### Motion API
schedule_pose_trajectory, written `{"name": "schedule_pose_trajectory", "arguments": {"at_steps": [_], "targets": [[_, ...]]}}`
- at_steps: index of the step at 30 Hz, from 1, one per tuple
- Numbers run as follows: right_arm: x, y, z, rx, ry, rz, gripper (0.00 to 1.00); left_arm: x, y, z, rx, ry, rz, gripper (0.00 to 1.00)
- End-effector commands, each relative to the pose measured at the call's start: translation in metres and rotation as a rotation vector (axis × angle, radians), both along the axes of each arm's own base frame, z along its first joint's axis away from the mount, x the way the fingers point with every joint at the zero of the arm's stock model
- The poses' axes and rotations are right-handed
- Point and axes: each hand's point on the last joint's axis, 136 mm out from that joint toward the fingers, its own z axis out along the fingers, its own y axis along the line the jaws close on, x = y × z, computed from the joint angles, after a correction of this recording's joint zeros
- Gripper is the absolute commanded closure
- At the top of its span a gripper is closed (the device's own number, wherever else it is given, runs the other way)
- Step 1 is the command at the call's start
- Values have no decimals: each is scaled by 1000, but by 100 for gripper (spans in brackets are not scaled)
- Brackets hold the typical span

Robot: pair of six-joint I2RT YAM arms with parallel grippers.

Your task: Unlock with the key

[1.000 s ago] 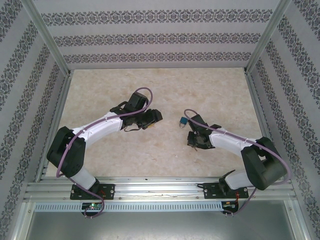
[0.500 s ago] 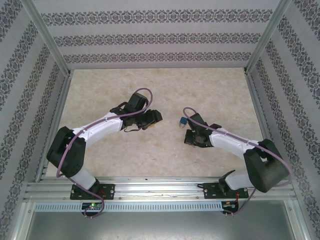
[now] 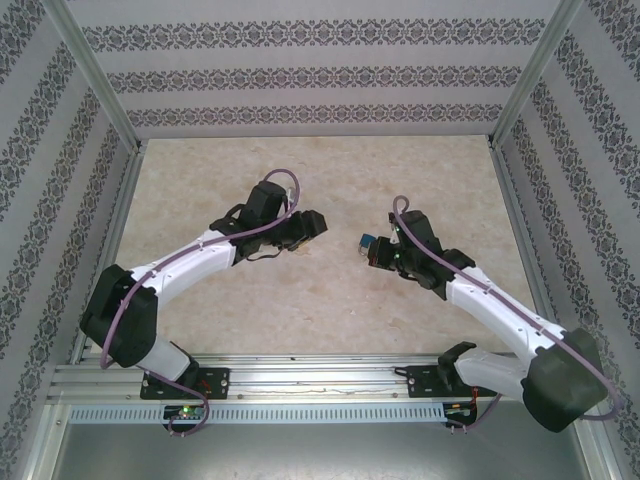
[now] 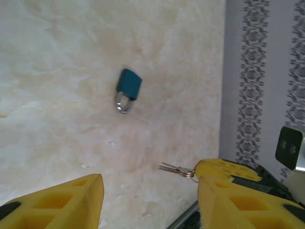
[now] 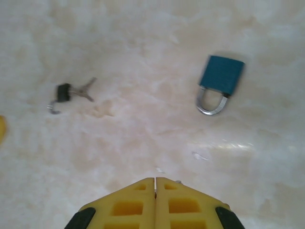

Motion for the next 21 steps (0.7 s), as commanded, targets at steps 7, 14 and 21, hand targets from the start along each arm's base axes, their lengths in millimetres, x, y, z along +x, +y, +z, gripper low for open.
{"name": "schedule_pose_trajectory", "arguments": {"at_steps": [7,14,21], "targets": [[5,41,120,391,-240,230,100,-5,-25,97,-383,-280,-219,41],[0,57,166,577,-286,337,100,-30,-35,145,-590,-404,-402,41],[-6,60,192,664,-310,377,100,-42,-36,141,-560,-410,-449,41]]}}
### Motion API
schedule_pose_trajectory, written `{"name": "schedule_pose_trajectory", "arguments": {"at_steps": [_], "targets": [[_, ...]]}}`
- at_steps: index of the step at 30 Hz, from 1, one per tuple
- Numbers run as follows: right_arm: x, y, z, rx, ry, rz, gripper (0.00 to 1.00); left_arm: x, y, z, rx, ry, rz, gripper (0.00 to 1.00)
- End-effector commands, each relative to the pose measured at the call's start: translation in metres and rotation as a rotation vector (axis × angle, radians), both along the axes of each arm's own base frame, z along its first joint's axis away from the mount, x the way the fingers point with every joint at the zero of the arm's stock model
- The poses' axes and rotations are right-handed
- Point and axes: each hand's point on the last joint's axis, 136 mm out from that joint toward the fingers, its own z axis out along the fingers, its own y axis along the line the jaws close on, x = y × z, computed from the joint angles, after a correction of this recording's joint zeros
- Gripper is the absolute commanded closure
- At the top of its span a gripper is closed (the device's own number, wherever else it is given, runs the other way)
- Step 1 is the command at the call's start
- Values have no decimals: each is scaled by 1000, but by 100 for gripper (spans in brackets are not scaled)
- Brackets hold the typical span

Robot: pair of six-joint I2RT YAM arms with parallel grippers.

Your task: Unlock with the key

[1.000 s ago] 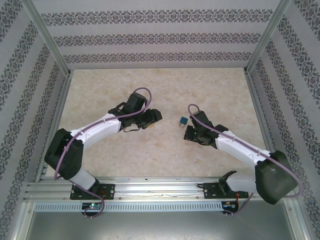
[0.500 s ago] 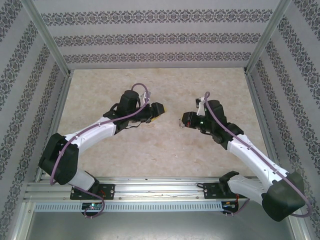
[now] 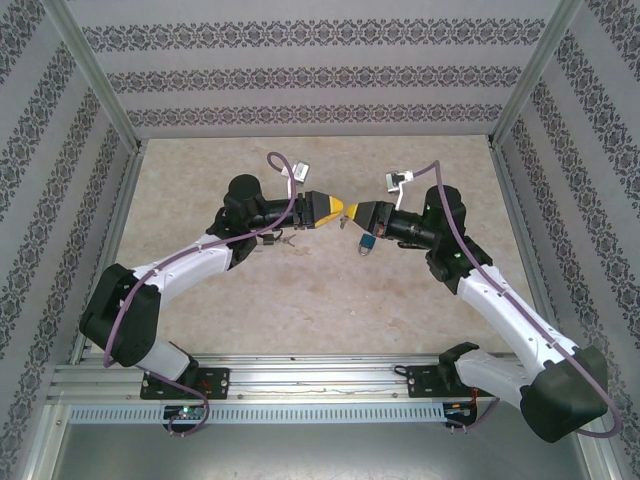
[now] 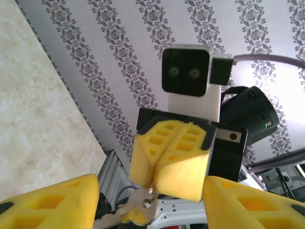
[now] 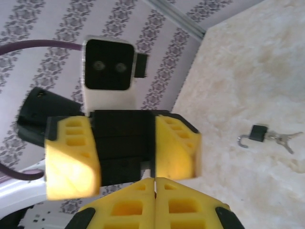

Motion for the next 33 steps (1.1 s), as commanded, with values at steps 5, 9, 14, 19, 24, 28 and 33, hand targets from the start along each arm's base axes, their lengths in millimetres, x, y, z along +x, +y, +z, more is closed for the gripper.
{"name": "schedule_pose_trajectory", "arguments": {"at_steps": [5,9,14,19,24,28,33], "targets": [[-2,0,42,127,-60,44,100,-24,-1,19,-32,-104,-89,41],[0,1,46,159,-54,52,100,-30,-7,22,-45,-115,-116,41],[2,0,46,166,-48,51,100,-31,-10,29,-78,-118,-130,44],[3,-3,41,160,-36,47,100,-31,-11,28,-77,-109,-134,55],[3,-4,37,158,-25,45,100,-31,-10,26,-65,-102,-132,61],[2,-4,36,157,-21,51,100,-30,-11,23,-56,-95,-128,69],[1,-4,37,162,-23,53,100,-28,-11,23,-51,-90,-119,69]]}}
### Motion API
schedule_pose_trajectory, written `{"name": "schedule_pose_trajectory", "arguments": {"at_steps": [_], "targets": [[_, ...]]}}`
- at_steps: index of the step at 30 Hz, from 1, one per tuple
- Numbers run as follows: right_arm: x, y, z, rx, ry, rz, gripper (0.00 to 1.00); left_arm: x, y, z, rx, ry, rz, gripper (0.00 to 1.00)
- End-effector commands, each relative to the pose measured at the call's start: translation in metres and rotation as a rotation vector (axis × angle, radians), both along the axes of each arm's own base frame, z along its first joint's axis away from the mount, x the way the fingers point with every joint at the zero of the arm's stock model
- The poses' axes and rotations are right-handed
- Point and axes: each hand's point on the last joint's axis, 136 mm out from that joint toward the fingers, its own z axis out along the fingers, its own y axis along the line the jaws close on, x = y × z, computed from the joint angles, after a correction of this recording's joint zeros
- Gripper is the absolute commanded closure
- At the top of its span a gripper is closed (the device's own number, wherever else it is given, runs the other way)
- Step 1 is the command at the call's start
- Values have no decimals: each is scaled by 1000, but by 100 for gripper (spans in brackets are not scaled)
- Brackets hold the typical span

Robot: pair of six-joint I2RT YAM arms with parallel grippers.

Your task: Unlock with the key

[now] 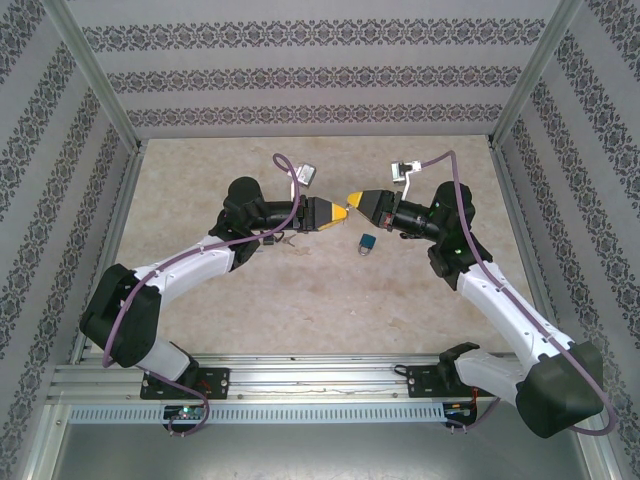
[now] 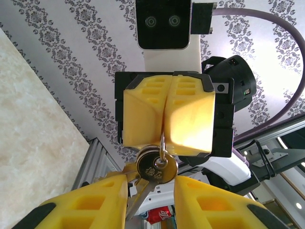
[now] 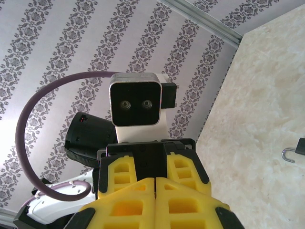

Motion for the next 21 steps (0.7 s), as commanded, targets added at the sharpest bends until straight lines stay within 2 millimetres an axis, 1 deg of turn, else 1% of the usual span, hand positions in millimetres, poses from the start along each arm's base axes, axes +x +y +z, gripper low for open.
{"name": "schedule_pose_trajectory", "arguments": {"at_steps": [1,4,6,11,13,16,21], "targets": [[-2,-3,8,20,-35,8,100,-4,-2,9,-16,-48,-15,68],[0,-5,7,15,-30,-11,100,-5,-4,14,-34,-50,-24,66],[0,-6,6,13,-24,-20,100,-7,-7,15,-37,-53,-36,61],[1,-6,6,14,-17,-32,100,-9,-11,9,-10,-47,-40,60],[1,-7,6,12,-17,-37,100,-9,-11,7,2,-47,-34,61],[1,-8,5,7,-14,-40,100,-7,-11,5,16,-46,-16,65],[0,-8,3,8,-12,-43,100,-3,-11,4,26,-40,6,68]]}}
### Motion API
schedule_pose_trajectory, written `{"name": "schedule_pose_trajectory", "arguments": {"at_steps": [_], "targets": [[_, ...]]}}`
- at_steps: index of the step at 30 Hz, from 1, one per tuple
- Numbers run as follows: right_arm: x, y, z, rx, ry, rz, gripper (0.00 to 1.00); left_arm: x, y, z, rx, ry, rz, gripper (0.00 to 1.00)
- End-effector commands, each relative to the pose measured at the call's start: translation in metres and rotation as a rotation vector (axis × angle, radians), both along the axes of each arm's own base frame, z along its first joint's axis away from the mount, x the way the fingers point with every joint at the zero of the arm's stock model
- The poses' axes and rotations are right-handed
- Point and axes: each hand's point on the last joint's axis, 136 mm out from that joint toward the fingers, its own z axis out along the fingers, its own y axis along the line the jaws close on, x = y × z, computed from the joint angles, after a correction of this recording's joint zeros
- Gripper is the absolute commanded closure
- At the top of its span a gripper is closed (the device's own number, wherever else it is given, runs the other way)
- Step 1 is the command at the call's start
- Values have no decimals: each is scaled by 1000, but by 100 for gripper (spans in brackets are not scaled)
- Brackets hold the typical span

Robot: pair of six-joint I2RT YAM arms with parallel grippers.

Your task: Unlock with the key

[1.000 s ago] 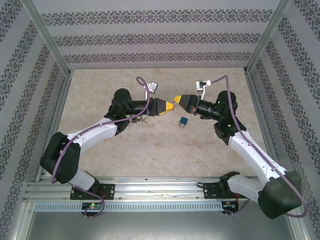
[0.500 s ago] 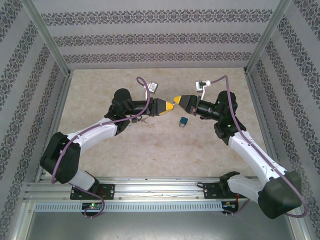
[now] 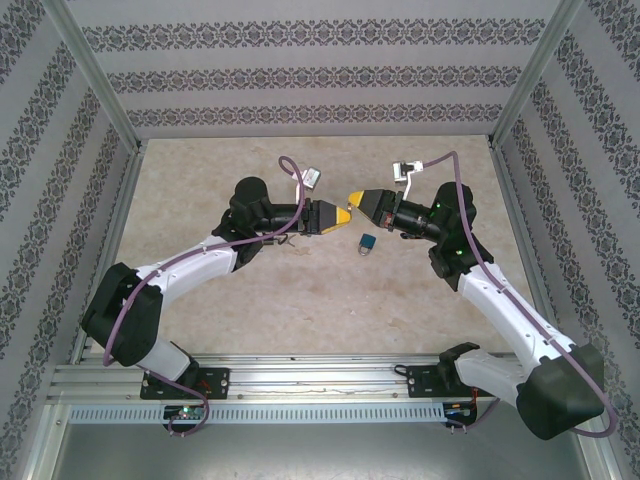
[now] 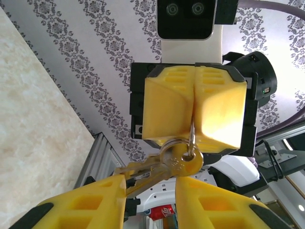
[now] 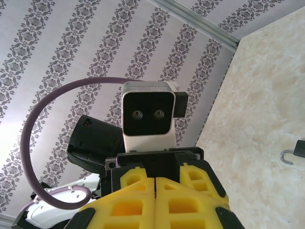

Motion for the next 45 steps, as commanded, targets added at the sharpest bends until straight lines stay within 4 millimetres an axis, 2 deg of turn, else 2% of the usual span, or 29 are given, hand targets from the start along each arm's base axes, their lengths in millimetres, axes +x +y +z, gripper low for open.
{"name": "schedule_pose_trajectory", "arguments": {"at_steps": [1,10,13,25,30,31,33,35,38,41,45], "targets": [[-1,-6,2,7,-15,-21,100,-2,-3,15,-11,-59,8,69],[-3,-5,-1,7,-9,-16,100,4,-4,14,-9,-58,27,82],[-4,-7,-1,8,-14,-19,100,3,-4,15,-10,-63,27,84],[-4,-14,-3,4,-19,-31,100,-2,8,13,33,-79,53,100],[-7,-15,-6,-17,-44,-11,100,-3,12,10,97,-89,62,100],[-6,-16,-10,-34,-45,-15,96,-4,13,8,127,-90,63,100],[-3,-19,-22,-89,-37,-43,80,-5,16,0,207,-81,61,100],[-1,-24,-34,-146,-28,-75,78,-7,20,-6,290,-73,57,100],[-1,-27,-41,-195,-40,-87,73,-12,25,-15,374,-60,38,100],[-1,-31,-44,-240,-66,-108,65,-16,29,-21,437,-48,17,100],[-4,-29,-40,-246,-100,-89,60,-20,33,-25,501,-44,-12,100]]}}
